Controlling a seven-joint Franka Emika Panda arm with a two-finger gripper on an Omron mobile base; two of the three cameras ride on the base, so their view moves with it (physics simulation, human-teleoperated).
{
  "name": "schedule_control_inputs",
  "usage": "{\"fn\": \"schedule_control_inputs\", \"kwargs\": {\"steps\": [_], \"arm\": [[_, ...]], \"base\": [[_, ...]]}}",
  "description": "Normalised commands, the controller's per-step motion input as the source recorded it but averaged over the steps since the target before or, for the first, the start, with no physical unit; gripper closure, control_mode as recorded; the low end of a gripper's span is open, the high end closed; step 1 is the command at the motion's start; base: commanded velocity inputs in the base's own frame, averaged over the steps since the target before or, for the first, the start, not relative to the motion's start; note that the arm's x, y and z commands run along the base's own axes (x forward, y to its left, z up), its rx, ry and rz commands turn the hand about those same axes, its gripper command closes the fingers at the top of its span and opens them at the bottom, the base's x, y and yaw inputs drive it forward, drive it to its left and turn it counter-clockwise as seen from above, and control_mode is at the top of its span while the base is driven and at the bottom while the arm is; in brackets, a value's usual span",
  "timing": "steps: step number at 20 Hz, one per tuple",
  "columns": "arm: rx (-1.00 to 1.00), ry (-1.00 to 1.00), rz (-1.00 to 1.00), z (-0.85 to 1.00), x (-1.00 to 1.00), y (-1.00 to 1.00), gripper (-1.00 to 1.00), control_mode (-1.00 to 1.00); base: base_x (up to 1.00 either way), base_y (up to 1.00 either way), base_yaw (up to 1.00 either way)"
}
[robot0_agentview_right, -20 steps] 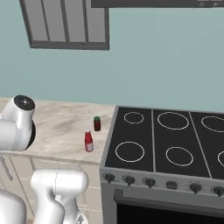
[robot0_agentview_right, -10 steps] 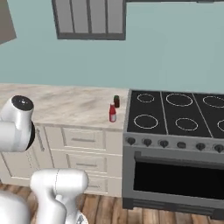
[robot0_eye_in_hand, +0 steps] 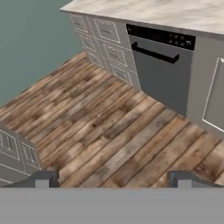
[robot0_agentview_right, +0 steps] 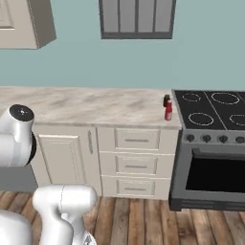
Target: Collect the paprika, ketchup, and shaker from the cabinet and place them next to the stove.
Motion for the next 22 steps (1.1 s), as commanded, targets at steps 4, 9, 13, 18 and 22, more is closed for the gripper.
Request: {"fn": "schedule_control_inputs", "kwargs": {"steps": [4, 9, 13, 18, 22], "arm": [[0.0, 0.0, 0.0, 0.0, 0.0, 0.0, -1.0, 1.0], [0.0, 0.0, 0.0, 0.0, 0.0, 0.0, -1.0, 1.0], [0.0, 0.0, 0.0, 0.0, 0.0, 0.0, -1.0, 1.0], [0.0, 0.0, 0.0, 0.0, 0.0, 0.0, -1.0, 1.0], [0.0, 0.0, 0.0, 0.0, 0.0, 0.0, -1.0, 1.0]], "base": [[-0.47, 1.0, -0.16], [-0.34, 1.0, -0.12], [-0.1, 1.0, -0.02], [0.0, 1.0, 0.12], [0.0, 1.0, 0.21]]}}
